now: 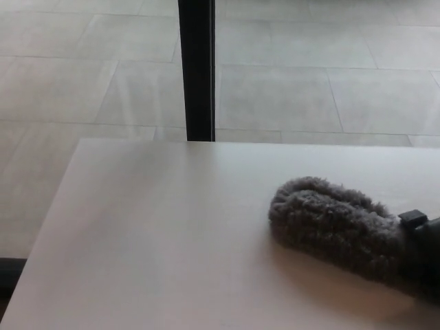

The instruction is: The robot uses its right hand to pick up the duster kept in the middle of the desk and use it to wipe the desk by swiping its surface twice

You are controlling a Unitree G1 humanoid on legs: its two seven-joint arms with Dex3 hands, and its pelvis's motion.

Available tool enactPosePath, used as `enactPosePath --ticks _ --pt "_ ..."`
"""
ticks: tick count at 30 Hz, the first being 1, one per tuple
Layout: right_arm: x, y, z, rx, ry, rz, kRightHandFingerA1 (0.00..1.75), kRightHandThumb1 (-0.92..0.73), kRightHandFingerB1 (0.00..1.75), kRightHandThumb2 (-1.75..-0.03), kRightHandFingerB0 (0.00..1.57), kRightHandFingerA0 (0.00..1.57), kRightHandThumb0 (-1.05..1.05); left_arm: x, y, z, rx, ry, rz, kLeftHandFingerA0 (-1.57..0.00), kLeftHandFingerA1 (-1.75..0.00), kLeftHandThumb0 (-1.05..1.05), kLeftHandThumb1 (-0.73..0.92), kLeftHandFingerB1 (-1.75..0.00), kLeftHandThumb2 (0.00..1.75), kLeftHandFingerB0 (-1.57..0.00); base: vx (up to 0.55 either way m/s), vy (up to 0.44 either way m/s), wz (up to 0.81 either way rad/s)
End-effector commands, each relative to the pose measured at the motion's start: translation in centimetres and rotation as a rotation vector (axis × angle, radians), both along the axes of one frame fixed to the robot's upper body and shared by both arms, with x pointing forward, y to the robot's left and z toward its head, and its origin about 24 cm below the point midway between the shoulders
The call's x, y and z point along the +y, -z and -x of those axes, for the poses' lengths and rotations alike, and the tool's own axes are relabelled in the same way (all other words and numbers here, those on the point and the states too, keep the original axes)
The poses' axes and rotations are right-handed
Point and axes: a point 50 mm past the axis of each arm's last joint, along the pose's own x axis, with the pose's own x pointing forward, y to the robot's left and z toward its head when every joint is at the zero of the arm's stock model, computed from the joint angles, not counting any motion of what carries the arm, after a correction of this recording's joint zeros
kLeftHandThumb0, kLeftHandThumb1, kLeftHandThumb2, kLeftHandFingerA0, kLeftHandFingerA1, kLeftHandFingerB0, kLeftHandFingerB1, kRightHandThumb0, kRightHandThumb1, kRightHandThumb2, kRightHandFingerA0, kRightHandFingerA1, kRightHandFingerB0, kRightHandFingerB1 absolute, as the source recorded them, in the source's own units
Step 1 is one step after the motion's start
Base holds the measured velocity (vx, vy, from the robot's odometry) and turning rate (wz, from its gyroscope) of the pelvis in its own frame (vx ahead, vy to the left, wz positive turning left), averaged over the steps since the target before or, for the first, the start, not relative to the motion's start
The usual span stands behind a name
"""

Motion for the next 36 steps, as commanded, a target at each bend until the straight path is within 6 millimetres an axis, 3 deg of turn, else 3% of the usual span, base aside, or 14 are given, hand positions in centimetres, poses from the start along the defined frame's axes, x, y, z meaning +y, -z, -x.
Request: enactPosePath --ticks 1,7,8,12,17,18,21,23,24,28,30,32,35,36 --pt "-7.0 0.9 2.7 0.189 0.556 -0.017 1.56 -0.62 0.89 -0.63 0.83 0.76 -0.35 0.5 -0.6 0.0 -0.047 0.015 -0.021 -0.52 -0.57 -0.54 0.64 -0.43 0.59 -0.56 0.0 0.0 0.0" --pt "-8.8 0.7 4.0 0.194 0.591 0.082 1.59 -0.63 1.0 -0.64 0.88 0.83 -0.48 0.5 -0.7 0.0 -0.052 0.037 -0.017 -0.54 -0.6 -0.56 0.64 -0.44 0.59 -0.58 0.0 0.0 0.0" --pt "-9.2 0.5 4.1 0.24 0.632 0.078 1.58 -0.66 0.85 -0.65 0.78 0.8 -0.45 0.5 -0.7 0.1 -0.06 0.025 -0.013 -0.54 -0.62 -0.56 0.62 -0.45 0.59 -0.6 0.0 0.0 0.0" --pt "-9.9 0.3 4.3 0.269 0.716 0.04 1.61 -0.68 0.98 -0.66 0.79 0.78 -0.41 0.6 -0.8 0.0 -0.064 0.029 -0.016 -0.52 -0.57 -0.52 0.65 -0.44 0.6 -0.57 0.0 0.0 0.0" --pt "-10.2 0.5 4.6 0.305 0.74 0.078 1.57 -0.67 0.86 -0.65 0.73 0.8 -0.45 0.7 -0.8 0.0 -0.069 0.003 -0.009 -0.53 -0.56 -0.52 0.63 -0.44 0.59 -0.6 0.0 0.0 0.0" --pt "-10.1 0.4 4.5 0.287 0.753 0.093 1.63 -0.69 1.05 -0.67 0.74 0.8 -0.48 0.7 -0.9 -0.2 -0.07 0.01 -0.014 -0.55 -0.55 -0.54 0.62 -0.44 0.59 -0.61 0.0 0.0 0.0" --pt "-9.6 0.2 3.7 0.356 0.751 0.09 1.49 -0.65 0.73 -0.63 0.73 0.77 -0.43 0.7 -1.0 -0.4 -0.087 0.005 0.006 -0.51 -0.57 -0.54 0.63 -0.45 0.59 -0.62 0.0 0.0 0.0" --pt "-9.3 0.3 3.5 0.367 0.739 0.108 1.46 -0.64 0.74 -0.62 0.72 0.79 -0.44 0.6 -0.9 -0.4 -0.084 0.025 -0.001 -0.5 -0.57 -0.5 0.66 -0.45 0.6 -0.59 0.0 0.0 0.0" --pt "-8.9 0.5 3.3 0.367 0.714 0.131 1.52 -0.71 0.91 -0.67 0.76 0.82 -0.57 0.6 -0.9 -0.4 -0.094 0.011 0.01 -0.47 -0.57 -0.5 0.63 -0.48 0.6 -0.61 0.0 0.0 0.0" --pt "-7.1 0.8 2.3 0.393 0.681 0.156 1.62 -0.68 0.91 -0.66 0.71 0.79 -0.46 0.6 -0.9 -0.4 -0.1 0.01 0.01 -0.48 -0.57 -0.5 0.63 -0.47 0.59 -0.6 0.0 0.0 0.0" --pt "-4.5 1.0 0.7 0.36 0.569 0.12 1.52 -0.73 0.49 -0.67 0.39 0.82 -0.49 0.6 -0.8 -0.4 -0.095 -0.011 0.017 -0.5 -0.58 -0.51 0.61 -0.45 0.59 -0.57 0.0 0.0 0.0" --pt "-2.8 1.0 -0.2 0.369 0.52 0.133 1.61 -0.71 0.84 -0.66 0.55 0.75 -0.47 0.6 -0.9 -0.4 -0.096 0.003 0.015 -0.49 -0.58 -0.49 0.64 -0.45 0.59 -0.57 0.0 0.0 0.0" --pt "-1.2 1.0 -1.0 0.364 0.467 0.108 1.61 -0.65 0.8 -0.65 0.62 0.75 -0.47 0.6 -0.9 -0.3 -0.096 -0.011 0.022 -0.49 -0.58 -0.49 0.63 -0.46 0.6 -0.59 0.0 0.0 0.0" --pt "1.3 0.9 -2.0 0.358 0.386 0.068 1.72 -0.72 1.04 -0.62 0.68 0.75 -0.45 0.6 -0.8 -0.3 -0.089 -0.018 0.018 -0.49 -0.57 -0.48 0.61 -0.47 0.58 -0.62 0.0 0.0 0.0"
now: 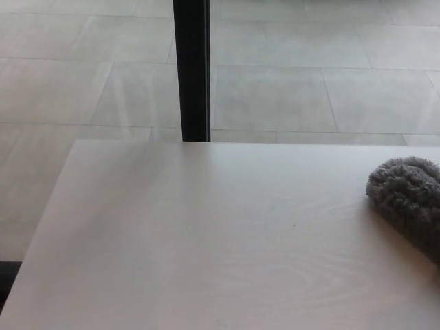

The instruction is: The robot uses its right hand to pick up the duster kept in the middle of the desk and use it to wipe the desk by swiping its surface twice

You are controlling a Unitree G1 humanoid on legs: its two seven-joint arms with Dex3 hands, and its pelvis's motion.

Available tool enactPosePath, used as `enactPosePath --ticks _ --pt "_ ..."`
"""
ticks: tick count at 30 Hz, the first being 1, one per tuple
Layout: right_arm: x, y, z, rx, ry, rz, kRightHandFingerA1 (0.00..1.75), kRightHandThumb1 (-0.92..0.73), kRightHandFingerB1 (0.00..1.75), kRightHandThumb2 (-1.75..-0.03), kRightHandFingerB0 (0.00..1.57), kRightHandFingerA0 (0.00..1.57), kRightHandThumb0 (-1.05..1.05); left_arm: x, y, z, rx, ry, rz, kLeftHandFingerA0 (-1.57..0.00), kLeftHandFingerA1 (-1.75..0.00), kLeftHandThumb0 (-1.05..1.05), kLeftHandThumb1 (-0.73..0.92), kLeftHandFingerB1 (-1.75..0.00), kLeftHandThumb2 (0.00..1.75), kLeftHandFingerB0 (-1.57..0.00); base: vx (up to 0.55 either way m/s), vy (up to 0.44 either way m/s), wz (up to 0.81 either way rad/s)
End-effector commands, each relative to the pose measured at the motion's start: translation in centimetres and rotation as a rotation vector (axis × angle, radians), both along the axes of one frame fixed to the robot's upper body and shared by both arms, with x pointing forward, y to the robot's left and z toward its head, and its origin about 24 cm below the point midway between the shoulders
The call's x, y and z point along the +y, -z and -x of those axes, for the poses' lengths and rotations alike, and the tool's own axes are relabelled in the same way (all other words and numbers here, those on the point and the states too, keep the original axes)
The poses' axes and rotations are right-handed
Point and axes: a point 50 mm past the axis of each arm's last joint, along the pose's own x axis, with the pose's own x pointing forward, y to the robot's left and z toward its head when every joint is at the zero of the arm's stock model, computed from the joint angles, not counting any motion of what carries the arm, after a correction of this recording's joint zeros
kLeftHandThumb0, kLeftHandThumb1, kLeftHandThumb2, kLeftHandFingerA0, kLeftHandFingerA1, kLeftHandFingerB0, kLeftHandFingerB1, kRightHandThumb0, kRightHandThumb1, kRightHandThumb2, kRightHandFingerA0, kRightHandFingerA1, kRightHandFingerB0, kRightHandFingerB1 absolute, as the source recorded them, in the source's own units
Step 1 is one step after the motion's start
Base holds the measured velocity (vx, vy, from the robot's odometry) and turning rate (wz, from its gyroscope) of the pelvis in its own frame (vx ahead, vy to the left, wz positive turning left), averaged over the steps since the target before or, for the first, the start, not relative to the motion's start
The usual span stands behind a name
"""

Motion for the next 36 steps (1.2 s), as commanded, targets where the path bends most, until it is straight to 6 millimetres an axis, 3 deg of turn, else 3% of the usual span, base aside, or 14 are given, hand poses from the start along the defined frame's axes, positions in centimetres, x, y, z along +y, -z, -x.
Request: enactPosePath --ticks 1,3,6,13,19,22,23,24,30,32,33,34,35,36 --pt "6.0 1.6 -1.6 0.102 -0.144 -0.093 1.7 -0.68 0.96 -0.6 0.73 0.79 -0.42 0.6 -0.7 -0.2 -0.056 -0.002 -0.015 -0.49 -0.58 -0.47 0.62 -0.48 0.59 -0.62 0.0 0.0 0.0" --pt "6.1 1.6 -1.7 0.101 -0.15 -0.095 1.7 -0.68 0.96 -0.6 0.73 0.79 -0.42 0.6 -0.7 -0.3 -0.056 0.0 -0.015 -0.49 -0.58 -0.47 0.62 -0.48 0.59 -0.62 0.0 0.0 0.0" --pt "10.7 2.4 -1.9 0.076 -0.275 -0.139 1.71 -0.75 1.12 -0.68 0.76 0.89 -0.39 0.5 -0.7 -0.2 -0.055 0.01 -0.019 -0.49 -0.6 -0.5 0.61 -0.48 0.59 -0.59 0.0 0.0 0.0" --pt "15.1 3.8 -0.4 0.092 -0.442 -0.227 1.72 -0.79 1.02 -0.72 0.74 0.92 -0.37 0.6 -0.8 -0.4 -0.068 -0.003 -0.013 -0.53 -0.62 -0.48 0.6 -0.47 0.59 -0.59 0.0 0.0 0.0" --pt "16.5 4.4 0.9 0.084 -0.535 -0.252 1.72 -0.68 0.89 -0.76 0.79 0.98 -0.31 0.6 -0.9 -0.7 -0.074 -0.003 -0.016 -0.44 -0.61 -0.47 0.61 -0.51 0.59 -0.6 0.0 0.0 0.0" --pt "17.5 4.7 1.7 0.119 -0.572 -0.287 1.74 -0.68 0.98 -0.74 0.77 0.92 -0.3 0.7 -1.0 -0.8 -0.075 0.011 -0.022 -0.45 -0.61 -0.47 0.63 -0.5 0.59 -0.57 0.0 0.0 0.0" --pt "17.8 4.7 2.0 0.131 -0.593 -0.297 1.66 -0.59 1.14 -0.85 0.83 1.13 -0.3 0.8 -1.1 -0.9 -0.079 0.004 -0.019 -0.44 -0.61 -0.47 0.62 -0.5 0.59 -0.57 0.0 0.0 0.0" --pt "18.4 4.7 2.8 0.148 -0.635 -0.32 1.75 -0.67 1.17 -0.83 0.78 0.91 -0.33 0.8 -1.2 -1.0 -0.086 0.002 -0.01 -0.47 -0.61 -0.48 0.62 -0.49 0.59 -0.59 0.0 0.0 0.0" --pt "19.8 4.7 5.5 0.136 -0.785 -0.369 1.75 -0.66 1.3 -0.87 0.77 0.95 -0.32 0.9 -1.3 -1.2 -0.092 0.013 -0.011 -0.49 -0.65 -0.47 0.6 -0.49 0.59 -0.56 0.0 0.0 0.0" --pt "20.3 4.5 6.5 0.157 -0.827 -0.377 1.65 -0.55 1.24 -0.87 0.83 1.17 -0.33 1.0 -1.5 -1.2 -0.094 0.01 -0.02 -0.5 -0.64 -0.48 0.59 -0.48 0.58 -0.56 0.0 0.0 0.0" --pt "20.4 4.3 7.0 0.16 -0.853 -0.388 1.75 -0.66 1.16 -0.78 0.81 0.91 -0.34 1.0 -1.4 -1.2 -0.094 0.005 -0.016 -0.51 -0.64 -0.48 0.59 -0.48 0.59 -0.58 0.0 0.0 0.0" --pt "20.7 3.9 7.7 0.167 -0.889 -0.392 1.75 -0.68 1.18 -0.71 0.79 0.89 -0.36 1.1 -1.5 -1.2 -0.097 -0.003 -0.013 -0.52 -0.61 -0.47 0.59 -0.46 0.58 -0.57 0.0 0.0 0.0" --pt "21.0 3.7 8.2 0.18 -0.917 -0.402 1.33 -0.54 1.04 -1.0 0.81 1.16 -0.41 1.1 -1.5 -1.2 -0.111 -0.017 0.01 -0.47 -0.68 -0.47 0.45 -0.61 0.89 -0.49 0.0 0.0 0.0" --pt "21.1 3.4 8.7 0.179 -0.946 -0.42 1.75 -0.58 1.42 -0.84 0.74 0.92 -0.33 1.1 -1.5 -1.3 -0.111 -0.017 0.007 -0.53 -0.63 -0.47 0.56 -0.47 0.58 -0.58 0.0 0.0 0.0"
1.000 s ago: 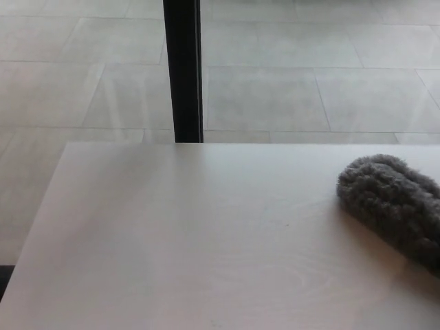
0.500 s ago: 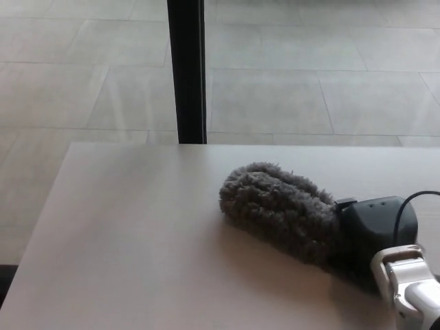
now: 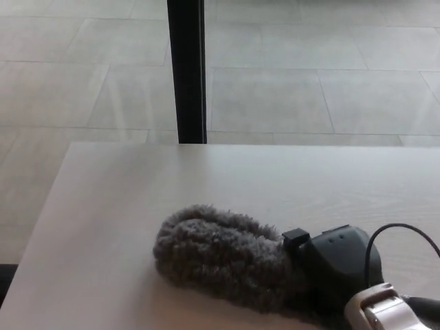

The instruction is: The robot uses its right hand to pick up the duster kept in the middle of the desk and use it to wipe the desk by swiping its surface twice

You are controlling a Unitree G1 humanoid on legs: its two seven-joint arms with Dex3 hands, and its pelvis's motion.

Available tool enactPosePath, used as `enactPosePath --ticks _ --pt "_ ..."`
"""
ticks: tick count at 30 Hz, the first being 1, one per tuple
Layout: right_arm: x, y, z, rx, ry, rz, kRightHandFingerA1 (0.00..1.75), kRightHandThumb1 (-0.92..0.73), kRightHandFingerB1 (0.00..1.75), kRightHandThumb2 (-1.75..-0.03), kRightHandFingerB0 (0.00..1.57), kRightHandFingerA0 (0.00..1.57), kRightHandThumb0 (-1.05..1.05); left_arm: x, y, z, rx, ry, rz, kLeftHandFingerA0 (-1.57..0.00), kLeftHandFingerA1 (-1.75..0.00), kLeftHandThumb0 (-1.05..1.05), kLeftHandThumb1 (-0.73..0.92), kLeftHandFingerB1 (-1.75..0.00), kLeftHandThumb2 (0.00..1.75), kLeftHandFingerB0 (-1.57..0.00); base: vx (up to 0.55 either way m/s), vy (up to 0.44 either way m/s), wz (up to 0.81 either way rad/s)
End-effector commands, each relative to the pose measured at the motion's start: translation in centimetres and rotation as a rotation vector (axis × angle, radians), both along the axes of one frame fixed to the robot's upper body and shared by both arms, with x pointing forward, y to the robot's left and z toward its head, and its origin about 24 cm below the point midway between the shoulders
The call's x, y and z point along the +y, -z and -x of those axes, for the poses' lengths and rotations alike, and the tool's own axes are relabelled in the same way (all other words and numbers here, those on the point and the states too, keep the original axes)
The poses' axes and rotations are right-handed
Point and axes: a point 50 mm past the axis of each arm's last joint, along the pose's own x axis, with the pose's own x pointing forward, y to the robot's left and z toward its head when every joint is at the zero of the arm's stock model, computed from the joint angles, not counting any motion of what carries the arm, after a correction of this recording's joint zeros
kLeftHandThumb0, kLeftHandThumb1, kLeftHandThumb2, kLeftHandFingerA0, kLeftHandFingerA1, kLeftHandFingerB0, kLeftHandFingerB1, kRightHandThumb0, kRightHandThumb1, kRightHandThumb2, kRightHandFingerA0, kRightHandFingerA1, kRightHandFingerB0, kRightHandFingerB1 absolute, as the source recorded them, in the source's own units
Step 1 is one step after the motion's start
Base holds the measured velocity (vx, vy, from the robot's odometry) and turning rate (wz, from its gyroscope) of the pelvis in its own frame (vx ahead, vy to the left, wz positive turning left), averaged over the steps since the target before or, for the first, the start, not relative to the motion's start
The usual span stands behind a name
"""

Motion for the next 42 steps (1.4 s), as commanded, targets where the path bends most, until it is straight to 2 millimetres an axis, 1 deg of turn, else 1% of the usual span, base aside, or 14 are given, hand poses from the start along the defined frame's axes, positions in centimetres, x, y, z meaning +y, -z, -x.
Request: enactPosePath --ticks 1,7,11,12,14,15,17,20,28,29,30,33,37,42 --pt "1.4 1.9 5.4 0.222 -0.245 0.01 1.75 -0.58 1.45 -0.88 0.73 0.93 -0.33 1.1 -1.1 -0.3 -0.037 -0.023 -0.018 -0.53 -0.63 -0.47 0.57 -0.47 0.58 -0.58 0.0 0.0 0.0" --pt "1.4 1.0 7.0 0.226 -0.306 0.025 1.75 -0.61 1.0 -0.78 0.81 0.95 -0.33 1.2 -1.3 -0.5 -0.034 0.008 -0.034 -0.49 -0.67 -0.52 0.58 -0.48 0.58 -0.55 0.0 0.0 0.0" --pt "0.9 1.1 6.5 0.225 -0.293 0.025 1.75 -0.6 1.25 -0.8 0.76 0.91 -0.31 1.1 -1.2 -0.4 -0.043 -0.001 -0.019 -0.48 -0.67 -0.5 0.59 -0.49 0.58 -0.53 0.0 0.0 0.0" --pt "0.5 1.1 5.4 0.204 -0.272 0.062 1.33 -0.5 0.93 -0.96 0.78 1.16 -0.38 1.0 -1.1 -0.4 -0.048 -0.008 -0.01 -0.47 -0.66 -0.51 0.6 -0.47 0.58 -0.51 0.0 0.0 0.0" --pt "0.1 1.1 4.6 0.192 -0.25 0.098 1.33 -0.5 0.93 -0.96 0.78 1.16 -0.38 1.0 -1.0 -0.3 -0.046 -0.006 -0.005 -0.47 -0.66 -0.51 0.6 -0.47 0.58 -0.51 0.0 0.0 0.0" --pt "-0.7 0.8 2.9 0.153 -0.179 0.058 1.75 -0.62 1.05 -0.7 0.81 0.9 -0.29 0.9 -1.0 -0.2 -0.075 -0.028 0.027 -0.46 -0.66 -0.46 0.6 -0.5 0.57 -0.53 0.0 0.0 0.0" --pt "-1.2 0.6 1.7 0.115 -0.145 0.058 1.66 -0.54 1.24 -0.9 0.81 1.18 -0.2 0.8 -1.0 -0.2 -0.071 -0.02 0.025 -0.46 -0.63 -0.47 0.61 -0.48 0.58 -0.55 0.0 0.0 0.0" --pt "-1.8 -0.3 -0.3 0.077 -0.094 0.03 1.75 -0.6 1.0 -0.83 0.81 0.92 -0.27 0.9 -1.0 0.0 -0.066 -0.008 0.022 -0.45 -0.6 -0.49 0.61 -0.45 0.58 -0.51 0.0 0.0 0.0" --pt "-2.7 -3.9 -4.8 -0.022 0.053 -0.029 1.75 -0.58 0.83 -0.73 0.86 0.99 -0.3 0.7 -0.7 0.3 -0.076 -0.029 0.056 -0.42 -0.58 -0.49 0.66 -0.46 0.59 -0.5 0.0 0.0 0.0" --pt "-2.8 -4.5 -5.3 -0.042 0.066 -0.034 1.35 -0.47 0.9 -0.93 0.83 1.21 -0.37 0.7 -0.7 0.3 -0.076 -0.035 0.055 -0.44 -0.57 -0.5 0.67 -0.44 0.59 -0.5 0.0 0.0 0.0" --pt "-2.9 -4.9 -5.7 -0.064 0.074 -0.04 1.75 -0.58 0.86 -0.65 0.87 0.96 -0.31 0.7 -0.6 0.4 -0.076 -0.044 0.058 -0.44 -0.56 -0.49 0.67 -0.44 0.6 -0.49 0.0 0.0 0.0" --pt "-3.1 -5.0 -5.9 -0.092 0.078 -0.023 1.75 -0.61 1.04 -0.65 0.85 0.93 -0.32 0.7 -0.6 0.4 -0.074 -0.033 0.052 -0.44 -0.56 -0.49 0.69 -0.44 0.61 -0.47 0.0 0.0 0.0" --pt "-4.4 -3.5 -5.6 -0.054 0.095 0.016 1.71 -0.55 0.71 -0.62 0.93 0.95 -0.3 0.6 -0.6 0.2 -0.076 -0.033 0.051 -0.44 -0.54 -0.5 0.7 -0.43 0.61 -0.49 0.0 0.0 0.0" --pt "-8.1 -0.7 -4.8 0.011 0.202 0.125 1.75 -0.59 1.19 -0.67 0.86 0.93 -0.26 0.4 -0.4 0.5 -0.078 -0.047 0.063 -0.46 -0.55 -0.48 0.66 -0.44 0.59 -0.52 0.0 0.0 0.0"
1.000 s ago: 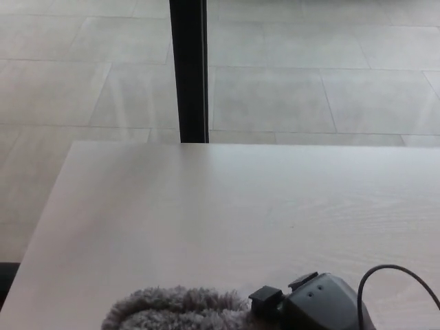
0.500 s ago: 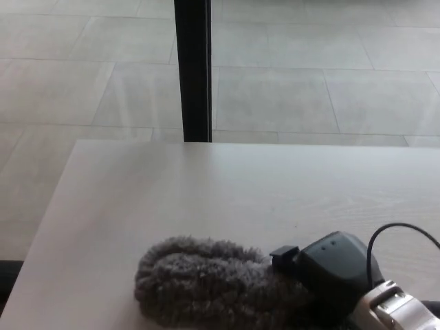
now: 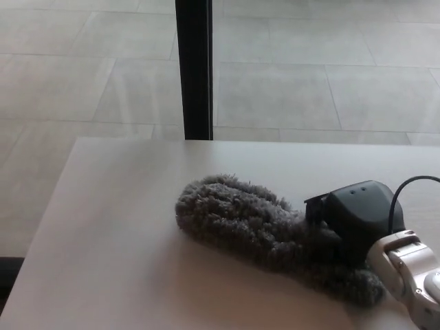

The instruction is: The robot uses its right hand to pick up the duster kept in the middle of the desk and use it to wipe the desk by swiping its surface twice

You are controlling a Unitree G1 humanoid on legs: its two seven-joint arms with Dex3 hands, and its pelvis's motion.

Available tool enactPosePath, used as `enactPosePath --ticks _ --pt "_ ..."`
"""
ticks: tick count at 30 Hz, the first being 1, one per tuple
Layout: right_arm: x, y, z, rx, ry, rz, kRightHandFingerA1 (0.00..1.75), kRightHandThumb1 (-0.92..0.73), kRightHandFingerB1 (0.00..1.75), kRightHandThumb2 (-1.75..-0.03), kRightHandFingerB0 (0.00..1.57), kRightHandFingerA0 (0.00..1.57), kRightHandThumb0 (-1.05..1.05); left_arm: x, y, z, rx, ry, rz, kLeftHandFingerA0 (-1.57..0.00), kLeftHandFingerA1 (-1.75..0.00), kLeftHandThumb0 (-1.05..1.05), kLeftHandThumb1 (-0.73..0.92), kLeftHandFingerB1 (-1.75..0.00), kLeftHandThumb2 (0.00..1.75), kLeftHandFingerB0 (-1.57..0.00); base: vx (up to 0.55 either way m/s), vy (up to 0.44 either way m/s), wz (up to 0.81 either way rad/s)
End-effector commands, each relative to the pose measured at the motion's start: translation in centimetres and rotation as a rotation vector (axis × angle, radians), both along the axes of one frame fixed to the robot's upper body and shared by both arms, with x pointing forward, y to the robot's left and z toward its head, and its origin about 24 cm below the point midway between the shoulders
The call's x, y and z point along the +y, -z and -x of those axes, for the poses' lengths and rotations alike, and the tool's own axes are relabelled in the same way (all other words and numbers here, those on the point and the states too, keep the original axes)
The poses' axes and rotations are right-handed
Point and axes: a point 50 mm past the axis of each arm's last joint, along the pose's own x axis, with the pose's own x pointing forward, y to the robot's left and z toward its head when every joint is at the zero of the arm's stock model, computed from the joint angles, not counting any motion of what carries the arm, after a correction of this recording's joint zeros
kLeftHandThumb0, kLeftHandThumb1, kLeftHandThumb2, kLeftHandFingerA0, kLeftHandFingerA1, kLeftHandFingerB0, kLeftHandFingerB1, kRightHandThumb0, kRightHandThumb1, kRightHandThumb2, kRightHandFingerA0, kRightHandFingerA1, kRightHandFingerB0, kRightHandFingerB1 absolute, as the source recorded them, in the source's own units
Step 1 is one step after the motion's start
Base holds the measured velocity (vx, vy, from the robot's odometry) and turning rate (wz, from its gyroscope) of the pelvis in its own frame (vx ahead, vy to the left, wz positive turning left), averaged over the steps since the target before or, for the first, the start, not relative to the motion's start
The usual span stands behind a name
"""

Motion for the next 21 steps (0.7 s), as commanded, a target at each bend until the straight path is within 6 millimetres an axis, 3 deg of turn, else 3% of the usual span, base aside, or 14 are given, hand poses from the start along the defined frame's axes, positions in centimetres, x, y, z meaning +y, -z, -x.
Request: enactPosePath --ticks 1,3,4,7,8,11,12,13,14,16,17,18,19,21 --pt "-5.7 3.0 1.2 0.059 0.173 0.118 1.74 -0.68 1.15 -0.65 0.83 0.91 -0.28 0.2 -0.1 0.3 -0.026 -0.033 0.027 -0.41 -0.56 -0.46 0.65 -0.46 0.58 -0.52 0.0 0.0 0.0" --pt "-6.4 3.2 1.2 0.072 0.201 0.128 1.73 -0.71 1.29 -0.65 0.74 0.88 -0.27 0.2 -0.1 0.3 -0.027 -0.034 0.026 -0.43 -0.57 -0.47 0.64 -0.46 0.58 -0.52 0.0 0.0 0.0" --pt "-7.6 3.5 1.3 0.096 0.247 0.141 1.71 -0.69 1.08 -0.63 0.8 0.89 -0.28 0.3 -0.2 0.3 -0.026 -0.029 0.018 -0.43 -0.58 -0.46 0.66 -0.45 0.59 -0.5 0.0 0.0 0.0" --pt "-10.3 3.7 1.9 0.104 0.332 0.178 1.59 -0.59 0.99 -0.62 0.89 0.96 -0.13 0.3 -0.2 0.4 -0.02 -0.019 -0.002 -0.48 -0.59 -0.46 0.66 -0.44 0.6 -0.51 0.0 0.0 0.0" --pt "-11.6 3.8 2.3 0.124 0.376 0.221 1.31 -0.54 0.99 -0.97 0.78 1.14 -0.35 0.3 -0.2 0.4 -0.025 -0.022 0.002 -0.48 -0.6 -0.45 0.66 -0.46 0.6 -0.53 0.0 0.0 0.0" --pt "-13.9 4.1 3.3 0.122 0.444 0.279 1.32 -0.51 1.05 -0.95 0.78 1.13 -0.39 0.4 -0.2 0.6 -0.023 -0.032 0.006 -0.52 -0.62 -0.46 0.61 -0.47 0.59 -0.56 0.0 0.0 0.0" --pt "-15.0 4.3 4.0 0.131 0.471 0.285 1.72 -0.68 1.04 -0.62 0.7 0.82 -0.31 0.4 -0.2 0.6 -0.025 -0.034 0.008 -0.5 -0.62 -0.47 0.62 -0.48 0.59 -0.57 0.0 0.0 0.0" --pt "-15.7 4.4 4.3 0.169 0.506 0.291 1.7 -0.71 0.9 -0.63 0.7 0.81 -0.33 0.4 -0.2 0.7 -0.041 -0.067 0.035 -0.47 -0.67 -0.45 0.46 -0.63 0.89 -0.52 0.0 0.0 0.0" --pt "-16.3 4.5 4.6 0.185 0.538 0.295 1.69 -0.72 0.83 -0.64 0.7 0.79 -0.35 0.4 -0.2 0.8 -0.036 -0.054 0.029 -0.47 -0.6 -0.41 0.61 -0.49 0.58 -0.55 0.0 0.0 0.0" --pt "-17.8 4.6 5.5 0.205 0.582 0.325 1.72 -0.72 1.19 -0.62 0.73 0.81 -0.38 0.4 -0.1 0.8 -0.018 -0.048 0.016 -0.48 -0.58 -0.43 0.6 -0.47 0.58 -0.56 0.0 0.0 0.0" --pt "-18.5 4.6 5.9 0.204 0.616 0.336 1.33 -0.53 1.09 -0.96 0.78 1.12 -0.45 0.4 -0.1 0.8 -0.017 -0.052 0.012 -0.49 -0.59 -0.43 0.61 -0.47 0.58 -0.56 0.0 0.0 0.0" --pt "-18.7 4.7 6.1 0.206 0.634 0.337 1.73 -0.7 1.22 -0.61 0.71 0.8 -0.39 0.5 -0.1 0.8 -0.015 -0.05 0.009 -0.51 -0.6 -0.47 0.6 -0.47 0.59 -0.58 0.0 0.0 0.0" --pt "-19.1 4.7 6.4 0.206 0.657 0.325 1.34 -0.52 1.11 -0.94 0.8 1.13 -0.43 0.5 -0.1 0.8 -0.015 -0.05 0.009 -0.51 -0.62 -0.46 0.58 -0.47 0.58 -0.57 0.0 0.0 0.0" --pt "-19.3 4.7 6.6 0.19 0.665 0.312 1.34 -0.52 1.11 -0.94 0.8 1.13 -0.43 0.4 -0.1 0.8 -0.019 -0.051 0.011 -0.51 -0.62 -0.46 0.58 -0.47 0.58 -0.57 0.0 0.0 0.0"
